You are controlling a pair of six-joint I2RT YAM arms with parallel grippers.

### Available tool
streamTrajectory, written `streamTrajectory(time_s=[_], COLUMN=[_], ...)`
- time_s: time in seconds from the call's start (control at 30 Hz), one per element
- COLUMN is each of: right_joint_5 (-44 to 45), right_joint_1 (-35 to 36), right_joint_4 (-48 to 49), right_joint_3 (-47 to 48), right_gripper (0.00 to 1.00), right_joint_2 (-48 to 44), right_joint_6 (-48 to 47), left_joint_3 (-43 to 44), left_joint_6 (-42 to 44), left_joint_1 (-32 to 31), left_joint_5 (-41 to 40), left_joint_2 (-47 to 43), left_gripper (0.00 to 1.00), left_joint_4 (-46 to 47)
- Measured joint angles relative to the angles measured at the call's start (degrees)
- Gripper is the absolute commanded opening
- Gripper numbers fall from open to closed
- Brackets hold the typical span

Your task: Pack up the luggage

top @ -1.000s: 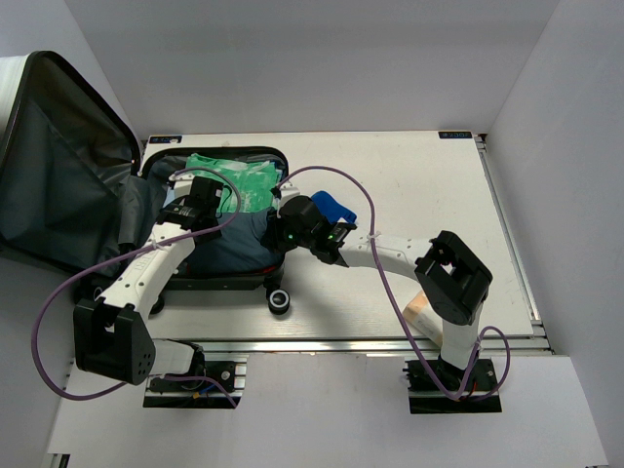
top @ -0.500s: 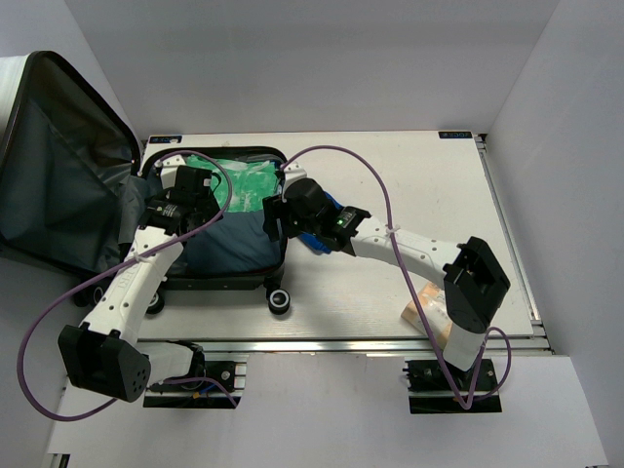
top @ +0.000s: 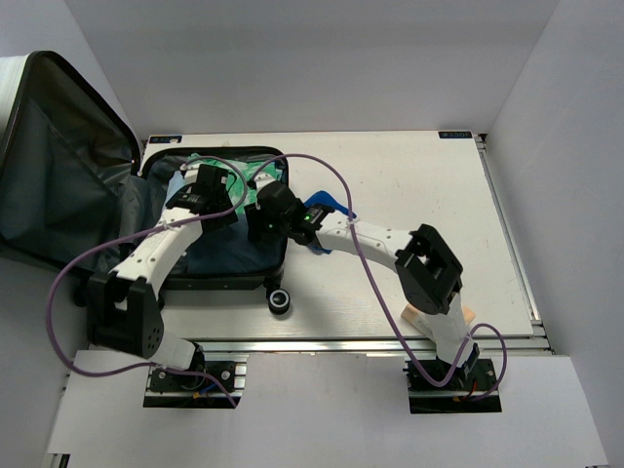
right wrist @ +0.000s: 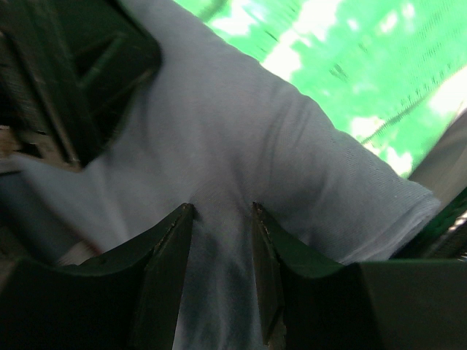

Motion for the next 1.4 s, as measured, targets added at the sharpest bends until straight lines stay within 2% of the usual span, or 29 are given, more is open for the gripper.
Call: streamTrajectory(time_s=[0.13, 0.43, 0.53, 0.6, 0.67, 0.87, 1.03, 1.17, 1.4], right_joint_5=[2.1, 3.0, 2.8, 2.5, 2.2, 1.8, 1.6, 2.3, 2.8], right_joint_1=[-0.1, 0.1, 0.1, 0.2, 0.2, -1.7, -5.9, -10.5, -18.6], right_joint_4=[-0.6, -3.0, -2.9, -3.1, -4.2, -7.9, -8.7, -9.0, -9.3], right_joint_3=[-0.4, 3.1, 3.1, 3.1, 3.6, 5.2, 4.9, 0.6, -19.3], right_gripper=[0.44, 0.46, 0.53, 0.61, 0.68, 0.85, 0.89, 0.89, 0.89], right_joint_2=[2.8, 6.2, 5.7, 5.1, 4.2, -1.4, -9.0, -14.5, -18.4], right_joint_6=[4.5, 11.9, 11.9, 11.0, 9.5, 5.6, 5.4, 7.7, 14.0], left_joint_3=[-1.4, -3.9, -3.8, -3.3, -1.7, 5.4, 9.7, 11.2, 15.9], left_joint_6=[-0.1, -0.3, 0.3, 1.1, 2.1, 5.1, 6.4, 6.7, 8.3], left_joint_1=[1.0, 2.8, 3.0, 3.0, 2.8, 2.5, 2.4, 1.6, -5.1], left_joint_5=[1.5, 4.2, 4.8, 5.4, 6.4, 11.8, 17.7, 23.1, 29.3], left_joint_2=[5.3, 6.6, 6.2, 5.6, 4.6, -2.3, -7.7, -5.5, 5.1], left_gripper=[0.86, 0.85, 0.87, 0.9, 0.98, 0.98, 0.98, 0.98, 0.98], left_joint_4=[2.8, 6.9, 6.8, 6.3, 4.9, 4.4, 5.8, 6.7, 6.5])
